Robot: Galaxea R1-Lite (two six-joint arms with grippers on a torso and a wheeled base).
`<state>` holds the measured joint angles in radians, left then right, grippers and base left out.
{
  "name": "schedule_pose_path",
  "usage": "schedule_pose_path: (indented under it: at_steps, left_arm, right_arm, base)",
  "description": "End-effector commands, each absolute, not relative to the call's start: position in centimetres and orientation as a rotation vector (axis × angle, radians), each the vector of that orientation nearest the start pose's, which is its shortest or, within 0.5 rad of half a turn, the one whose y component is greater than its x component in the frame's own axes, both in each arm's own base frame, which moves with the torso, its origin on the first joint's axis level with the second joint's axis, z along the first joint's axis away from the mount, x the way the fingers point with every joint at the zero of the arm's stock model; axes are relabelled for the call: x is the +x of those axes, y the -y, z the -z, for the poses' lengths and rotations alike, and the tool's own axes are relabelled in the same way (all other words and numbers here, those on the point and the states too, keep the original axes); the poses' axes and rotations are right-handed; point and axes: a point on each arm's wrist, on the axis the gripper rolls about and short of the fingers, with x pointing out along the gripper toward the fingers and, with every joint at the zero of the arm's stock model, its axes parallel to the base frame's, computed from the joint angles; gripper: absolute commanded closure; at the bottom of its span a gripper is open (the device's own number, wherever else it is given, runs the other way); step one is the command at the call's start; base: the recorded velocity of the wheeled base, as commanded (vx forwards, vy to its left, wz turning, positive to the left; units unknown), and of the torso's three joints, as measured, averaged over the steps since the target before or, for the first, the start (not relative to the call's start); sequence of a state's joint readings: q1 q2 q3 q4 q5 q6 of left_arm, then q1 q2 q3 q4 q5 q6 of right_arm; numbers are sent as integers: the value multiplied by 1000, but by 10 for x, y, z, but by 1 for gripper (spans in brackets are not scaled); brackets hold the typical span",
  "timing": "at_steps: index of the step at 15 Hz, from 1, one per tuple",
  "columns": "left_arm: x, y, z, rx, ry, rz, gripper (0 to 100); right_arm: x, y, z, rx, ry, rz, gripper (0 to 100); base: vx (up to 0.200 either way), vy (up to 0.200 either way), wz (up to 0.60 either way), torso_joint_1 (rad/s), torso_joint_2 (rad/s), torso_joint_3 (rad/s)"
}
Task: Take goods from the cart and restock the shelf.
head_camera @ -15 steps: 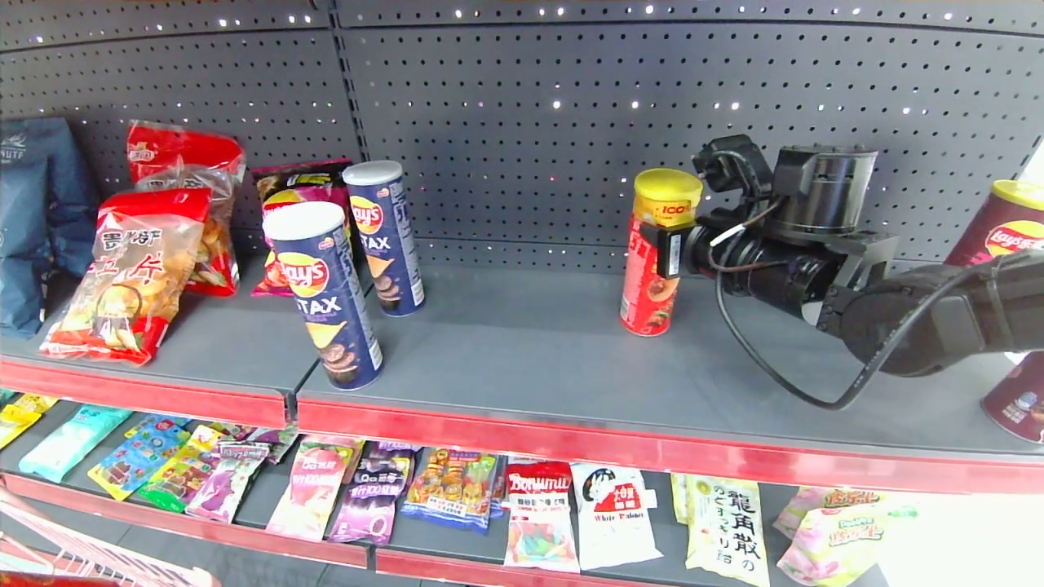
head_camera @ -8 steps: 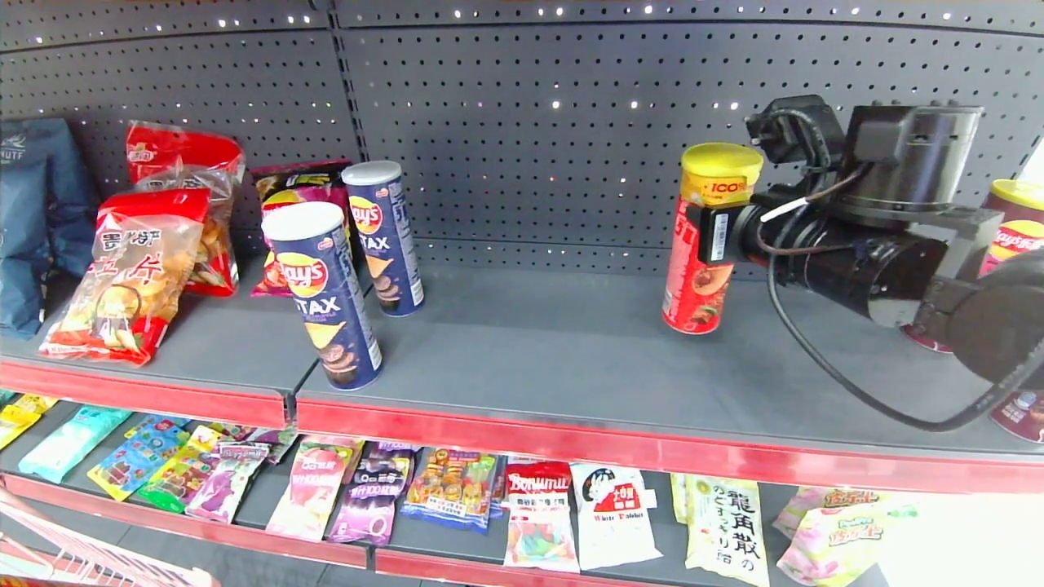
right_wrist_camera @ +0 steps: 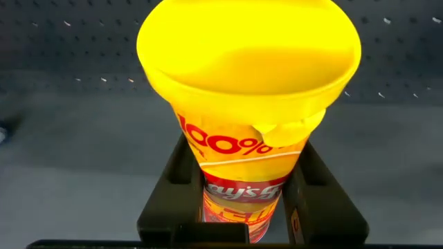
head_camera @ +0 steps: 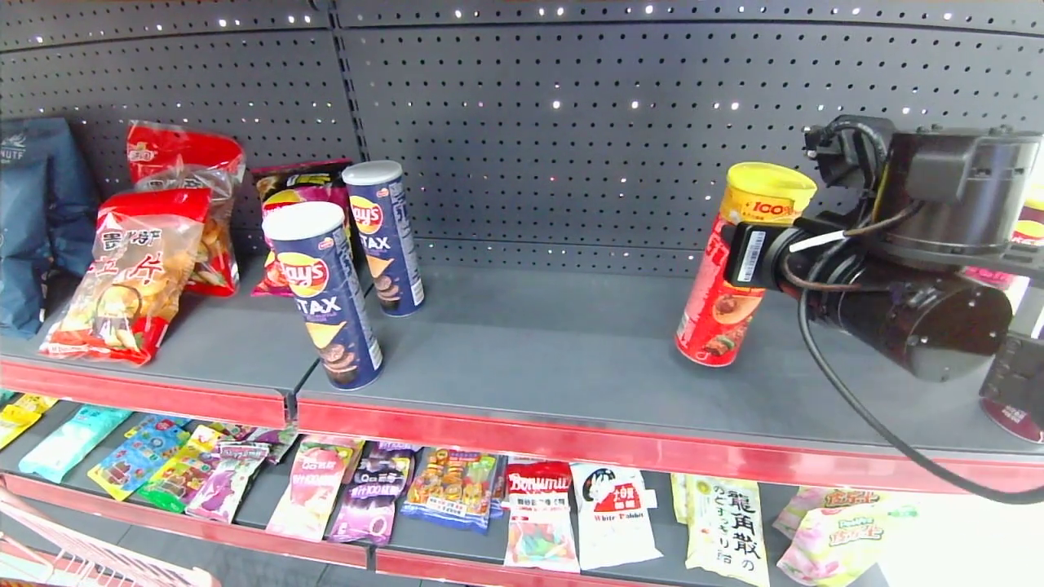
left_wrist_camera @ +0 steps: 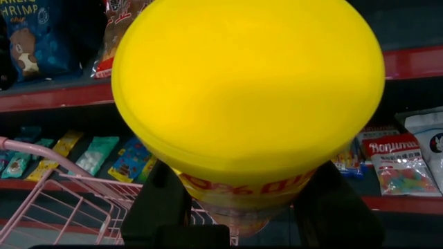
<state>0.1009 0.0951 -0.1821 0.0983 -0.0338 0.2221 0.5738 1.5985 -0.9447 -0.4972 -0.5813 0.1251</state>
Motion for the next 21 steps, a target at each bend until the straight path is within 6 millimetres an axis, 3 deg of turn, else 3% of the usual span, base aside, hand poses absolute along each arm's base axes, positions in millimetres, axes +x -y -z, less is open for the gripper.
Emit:
schedule_pose_path:
  at_steps: [1,8,21]
  left_arm:
    - [-28,4,-117,221,-21,-66,100]
    - [-28,4,-117,221,-23,-66,100]
    - [-28,4,-116,224,-24,-62,100]
  right_arm:
    - [235,-160,-231,16,-149,-11,100]
    - [230,-179,-214,1,-175,59,100]
    - [218,-195,-209,30,-187,11,100]
  base:
    - [0,0,0,0,0,0]
    - [0,0,0,0,0,0]
    - [0,0,0,0,0,0]
